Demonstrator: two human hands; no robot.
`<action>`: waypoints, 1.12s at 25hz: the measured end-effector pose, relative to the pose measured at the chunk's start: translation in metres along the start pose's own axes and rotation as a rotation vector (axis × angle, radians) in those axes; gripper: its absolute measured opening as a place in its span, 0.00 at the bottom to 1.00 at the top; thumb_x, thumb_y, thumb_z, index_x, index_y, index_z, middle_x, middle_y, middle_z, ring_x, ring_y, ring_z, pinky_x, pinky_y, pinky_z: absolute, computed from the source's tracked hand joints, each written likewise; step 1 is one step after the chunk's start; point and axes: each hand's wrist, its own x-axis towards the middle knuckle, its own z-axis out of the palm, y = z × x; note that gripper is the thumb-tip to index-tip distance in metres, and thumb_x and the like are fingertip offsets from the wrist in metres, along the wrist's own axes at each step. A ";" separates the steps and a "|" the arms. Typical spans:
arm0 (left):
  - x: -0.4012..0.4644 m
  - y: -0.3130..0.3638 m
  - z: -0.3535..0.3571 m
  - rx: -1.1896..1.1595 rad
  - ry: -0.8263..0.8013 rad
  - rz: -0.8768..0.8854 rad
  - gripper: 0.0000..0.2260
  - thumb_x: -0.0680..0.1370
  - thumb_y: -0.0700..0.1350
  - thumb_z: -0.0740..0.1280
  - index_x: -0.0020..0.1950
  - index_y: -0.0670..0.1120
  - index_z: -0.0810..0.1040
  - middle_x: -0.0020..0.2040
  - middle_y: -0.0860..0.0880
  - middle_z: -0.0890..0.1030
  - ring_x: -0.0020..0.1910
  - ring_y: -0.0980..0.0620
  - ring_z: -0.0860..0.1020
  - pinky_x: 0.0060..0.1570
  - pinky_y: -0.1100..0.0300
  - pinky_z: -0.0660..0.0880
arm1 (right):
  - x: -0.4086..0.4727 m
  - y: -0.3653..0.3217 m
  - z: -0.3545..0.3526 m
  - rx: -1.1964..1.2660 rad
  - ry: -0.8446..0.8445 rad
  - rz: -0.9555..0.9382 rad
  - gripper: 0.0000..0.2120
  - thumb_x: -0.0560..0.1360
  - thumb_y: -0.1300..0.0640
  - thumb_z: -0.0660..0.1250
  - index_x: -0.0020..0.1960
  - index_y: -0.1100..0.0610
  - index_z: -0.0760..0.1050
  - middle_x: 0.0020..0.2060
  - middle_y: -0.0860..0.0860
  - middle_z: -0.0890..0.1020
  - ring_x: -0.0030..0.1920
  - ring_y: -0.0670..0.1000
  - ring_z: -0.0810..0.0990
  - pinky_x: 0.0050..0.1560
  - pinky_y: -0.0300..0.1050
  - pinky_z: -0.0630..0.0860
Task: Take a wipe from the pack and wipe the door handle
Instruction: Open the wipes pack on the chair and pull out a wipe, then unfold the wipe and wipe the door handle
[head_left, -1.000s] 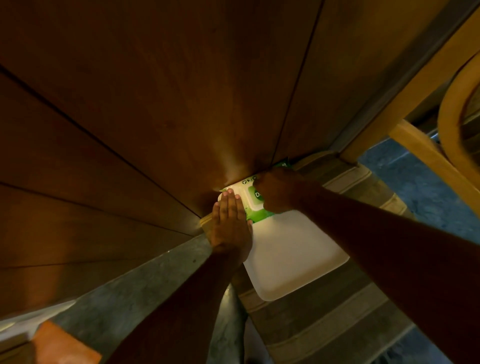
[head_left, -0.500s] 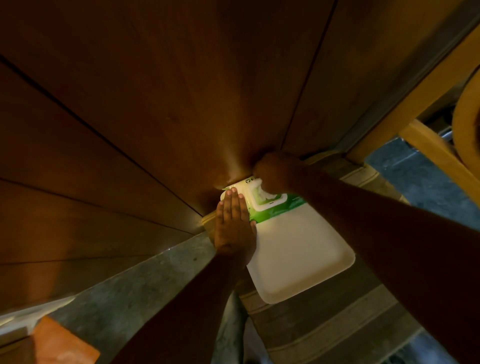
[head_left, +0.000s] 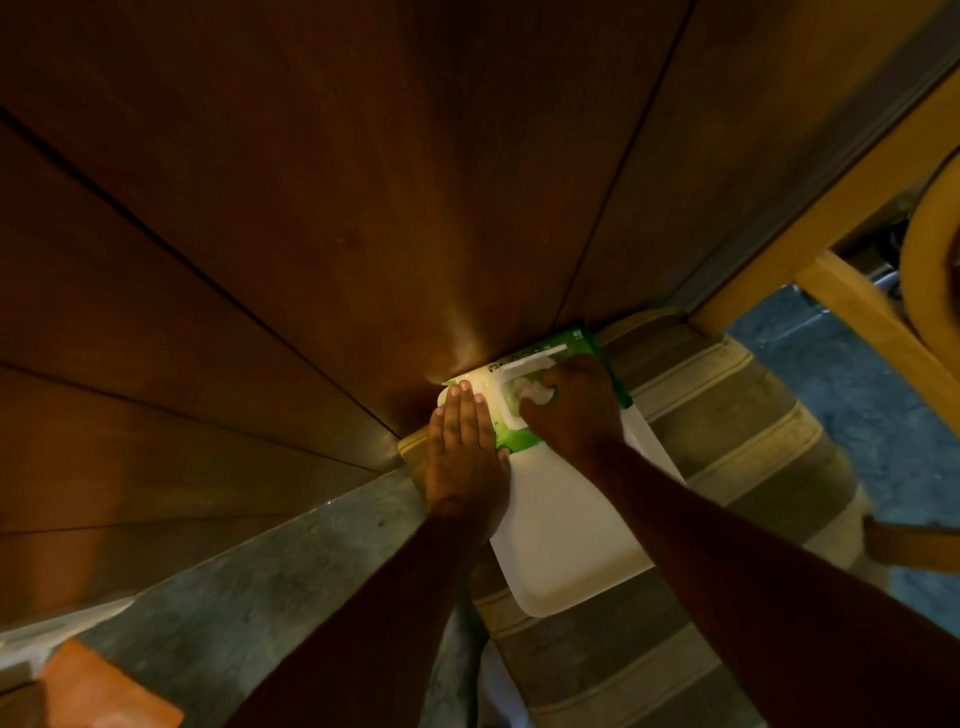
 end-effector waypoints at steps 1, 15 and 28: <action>0.000 0.000 -0.001 0.004 -0.003 0.002 0.32 0.82 0.55 0.45 0.79 0.38 0.38 0.82 0.37 0.40 0.81 0.39 0.39 0.77 0.45 0.37 | 0.000 -0.003 -0.002 -0.041 -0.026 0.000 0.18 0.73 0.49 0.69 0.55 0.61 0.80 0.54 0.58 0.80 0.53 0.55 0.79 0.50 0.44 0.77; -0.049 -0.038 -0.035 -0.099 -0.012 0.109 0.35 0.82 0.60 0.45 0.80 0.40 0.38 0.82 0.39 0.40 0.81 0.41 0.39 0.77 0.46 0.38 | -0.114 0.015 -0.041 1.102 0.110 0.733 0.09 0.77 0.62 0.66 0.56 0.55 0.74 0.48 0.55 0.80 0.44 0.58 0.83 0.37 0.51 0.84; -0.261 -0.198 -0.407 -1.155 0.376 0.207 0.12 0.79 0.56 0.65 0.59 0.61 0.82 0.54 0.57 0.86 0.51 0.57 0.84 0.51 0.53 0.82 | -0.197 -0.343 -0.277 1.174 0.086 -0.006 0.10 0.75 0.65 0.63 0.39 0.55 0.78 0.33 0.49 0.81 0.36 0.49 0.79 0.36 0.47 0.78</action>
